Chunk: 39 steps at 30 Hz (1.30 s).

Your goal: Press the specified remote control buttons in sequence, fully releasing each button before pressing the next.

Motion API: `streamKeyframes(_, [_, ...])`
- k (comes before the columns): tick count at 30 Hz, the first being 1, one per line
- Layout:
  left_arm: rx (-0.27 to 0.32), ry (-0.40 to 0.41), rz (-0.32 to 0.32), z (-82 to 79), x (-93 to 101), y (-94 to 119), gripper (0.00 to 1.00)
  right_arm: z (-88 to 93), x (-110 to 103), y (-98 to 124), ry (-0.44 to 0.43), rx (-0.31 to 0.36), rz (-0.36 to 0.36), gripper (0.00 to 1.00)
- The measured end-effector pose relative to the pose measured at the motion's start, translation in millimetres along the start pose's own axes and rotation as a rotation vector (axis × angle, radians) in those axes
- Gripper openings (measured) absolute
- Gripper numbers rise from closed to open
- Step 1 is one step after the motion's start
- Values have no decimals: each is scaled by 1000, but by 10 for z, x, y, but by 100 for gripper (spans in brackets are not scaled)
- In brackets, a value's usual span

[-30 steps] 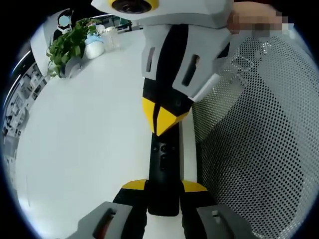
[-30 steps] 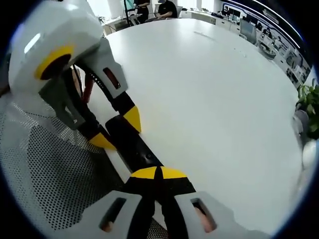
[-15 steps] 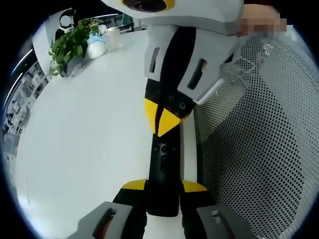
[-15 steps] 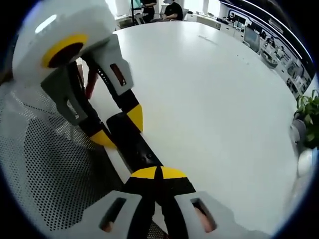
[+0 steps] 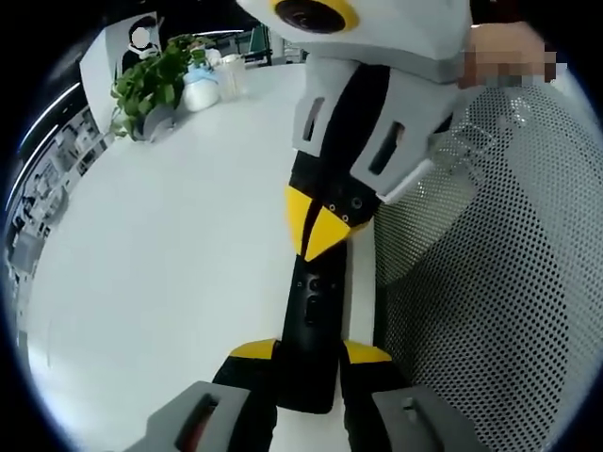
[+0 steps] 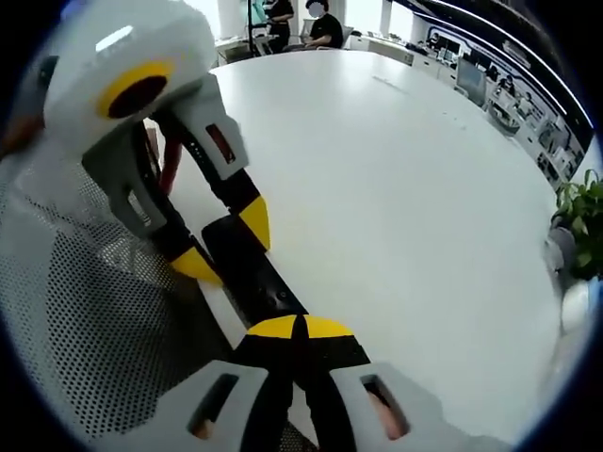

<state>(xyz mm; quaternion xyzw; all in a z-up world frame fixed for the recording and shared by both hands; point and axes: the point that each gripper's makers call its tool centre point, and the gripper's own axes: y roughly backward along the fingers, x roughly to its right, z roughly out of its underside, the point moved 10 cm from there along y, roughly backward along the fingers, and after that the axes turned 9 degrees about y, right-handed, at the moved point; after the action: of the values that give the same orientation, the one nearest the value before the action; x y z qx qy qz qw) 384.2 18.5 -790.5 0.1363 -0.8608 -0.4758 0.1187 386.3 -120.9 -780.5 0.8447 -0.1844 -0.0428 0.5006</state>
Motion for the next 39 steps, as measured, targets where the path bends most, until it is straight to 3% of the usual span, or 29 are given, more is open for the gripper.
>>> streamKeyframes(6, [21, 19, -9, 8, 10, -3, 25, 9, -19, -3, 51, 11, 18, 0])
streamKeyframes(20, [69, 8, -66, 9, 100, -14, 25, 29, -43, -2, 31, 39, 49, 0])
streamKeyframes(22, [86, -18, -69, -4, 105, -33, 25, 30, -47, -12, 28, 41, 58, 0])
streamKeyframes(25, [132, 19, -56, -14, 98, -74, 25, 33, -53, -11, 36, 43, 65, 0])
streamKeyframes(34, [127, 21, -50, -32, 90, -84, 25, 33, -42, -8, 61, 42, 61, 0])
streamKeyframes(39, [113, 8, -40, -40, 76, -86, 25, 20, -10, -6, 28, 32, 41, 0])
